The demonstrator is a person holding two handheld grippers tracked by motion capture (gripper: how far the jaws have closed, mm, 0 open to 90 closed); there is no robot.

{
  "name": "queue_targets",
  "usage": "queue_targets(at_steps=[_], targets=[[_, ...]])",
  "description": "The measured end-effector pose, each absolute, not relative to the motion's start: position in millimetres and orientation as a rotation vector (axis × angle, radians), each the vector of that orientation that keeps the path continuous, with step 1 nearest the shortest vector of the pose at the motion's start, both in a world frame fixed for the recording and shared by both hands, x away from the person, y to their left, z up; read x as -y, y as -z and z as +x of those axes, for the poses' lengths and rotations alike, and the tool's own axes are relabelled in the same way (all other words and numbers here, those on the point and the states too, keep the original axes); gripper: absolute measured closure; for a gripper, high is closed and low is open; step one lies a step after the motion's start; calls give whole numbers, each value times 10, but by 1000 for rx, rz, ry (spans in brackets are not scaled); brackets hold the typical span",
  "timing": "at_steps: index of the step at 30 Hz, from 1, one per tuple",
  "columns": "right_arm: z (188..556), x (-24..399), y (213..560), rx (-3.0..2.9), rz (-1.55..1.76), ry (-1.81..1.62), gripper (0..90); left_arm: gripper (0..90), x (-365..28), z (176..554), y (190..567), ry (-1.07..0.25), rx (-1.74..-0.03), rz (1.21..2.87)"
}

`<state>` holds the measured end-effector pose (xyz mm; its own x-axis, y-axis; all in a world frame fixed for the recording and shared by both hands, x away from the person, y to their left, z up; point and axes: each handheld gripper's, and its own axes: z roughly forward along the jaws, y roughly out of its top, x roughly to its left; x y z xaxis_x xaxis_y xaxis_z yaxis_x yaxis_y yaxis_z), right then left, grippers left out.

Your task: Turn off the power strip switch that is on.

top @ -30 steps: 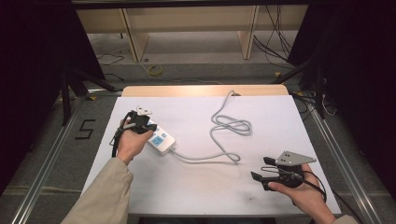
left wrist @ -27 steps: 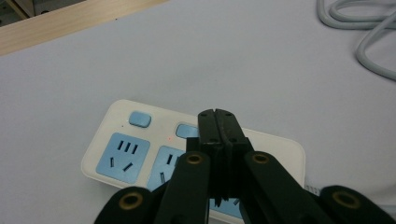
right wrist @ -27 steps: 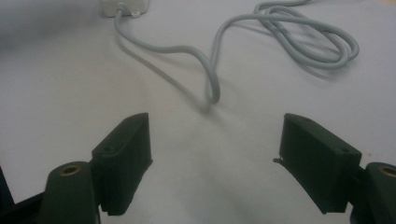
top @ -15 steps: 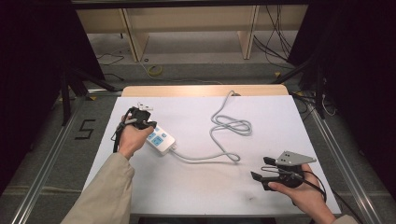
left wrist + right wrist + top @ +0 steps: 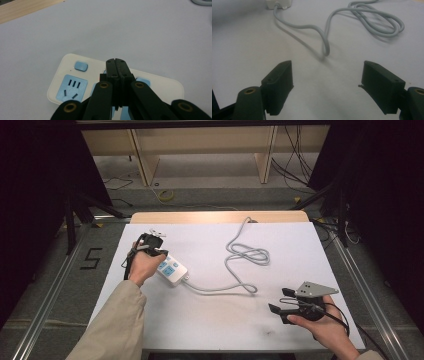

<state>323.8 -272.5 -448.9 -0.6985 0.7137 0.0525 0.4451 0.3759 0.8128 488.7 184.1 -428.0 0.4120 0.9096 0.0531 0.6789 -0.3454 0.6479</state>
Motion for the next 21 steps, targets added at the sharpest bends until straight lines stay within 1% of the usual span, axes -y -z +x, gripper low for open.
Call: queue_targets(at_steps=[21], targets=[[3241,2732,4486,-2323,1029,-1241,258,899,-1779,5037,4316,-550,-1348,2184]])
